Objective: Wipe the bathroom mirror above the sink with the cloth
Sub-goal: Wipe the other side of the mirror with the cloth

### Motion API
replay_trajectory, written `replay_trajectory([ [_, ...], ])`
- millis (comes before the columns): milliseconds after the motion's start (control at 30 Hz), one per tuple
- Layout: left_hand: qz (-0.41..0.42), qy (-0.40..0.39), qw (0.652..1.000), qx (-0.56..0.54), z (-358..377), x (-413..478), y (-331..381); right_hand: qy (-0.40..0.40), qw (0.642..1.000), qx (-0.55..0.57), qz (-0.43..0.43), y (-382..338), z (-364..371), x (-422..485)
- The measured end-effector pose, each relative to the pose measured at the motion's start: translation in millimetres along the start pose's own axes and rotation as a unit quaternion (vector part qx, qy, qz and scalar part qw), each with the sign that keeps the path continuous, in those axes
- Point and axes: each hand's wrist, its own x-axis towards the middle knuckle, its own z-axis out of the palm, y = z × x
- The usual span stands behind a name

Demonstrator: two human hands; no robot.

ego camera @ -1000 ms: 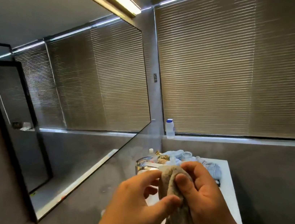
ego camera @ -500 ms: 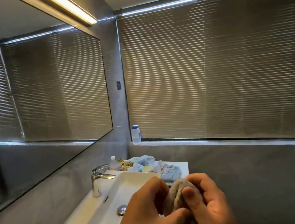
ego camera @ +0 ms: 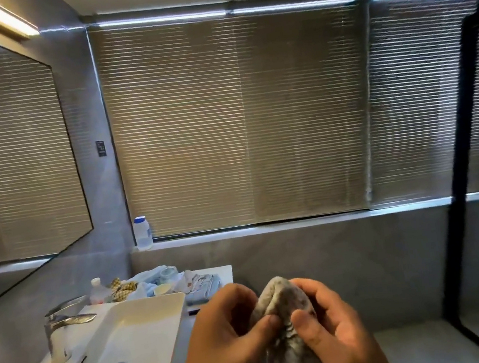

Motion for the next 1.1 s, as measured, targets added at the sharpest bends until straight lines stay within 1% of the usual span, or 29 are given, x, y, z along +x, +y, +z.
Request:
replay_trajectory([
  [167, 0.004, -0.057, 0.998, 0.008, 0, 14, 8, 0.031, 0.996, -0.089, 0.004, -11, -12, -5],
  [267, 0.017, -0.123, 0.987, 0.098, -13, 36, 12, 0.031, 0.981, -0.191, -0.009, -31, -27, 12],
  [367, 0.059, -0.135, 0.963, 0.224, -40, 78, 15, 0.052, 0.957, -0.282, -0.040, -57, -45, 50],
  [433, 0.069, -0.148, 0.946, 0.281, -57, 116, 17, 0.041, 0.938, -0.338, -0.058, -74, -52, 85],
  [533, 0.067, -0.143, 0.932, 0.327, -77, 173, 18, -0.004, 0.890, -0.454, -0.047, -97, -57, 144],
  [600, 0.058, -0.139, 0.924, 0.353, -89, 202, 21, -0.020, 0.862, -0.505, -0.025, -108, -60, 181],
  [733, 0.035, -0.152, 0.885, 0.439, -106, 232, 25, -0.029, 0.831, -0.555, -0.012, -116, -68, 224],
  [767, 0.034, -0.156, 0.872, 0.463, -110, 235, 25, -0.040, 0.817, -0.575, -0.010, -116, -70, 229],
  [833, 0.029, -0.159, 0.850, 0.501, -117, 242, 25, -0.068, 0.776, -0.626, -0.002, -113, -73, 233],
  [867, 0.025, -0.159, 0.845, 0.510, -121, 245, 25, -0.075, 0.760, -0.645, 0.007, -111, -75, 234],
  [900, 0.023, -0.157, 0.842, 0.516, -124, 248, 26, -0.076, 0.752, -0.655, 0.012, -109, -77, 235],
  [1100, 0.041, -0.143, 0.831, 0.536, -136, 268, 37, -0.078, 0.740, -0.668, 0.011, -108, -78, 244],
])
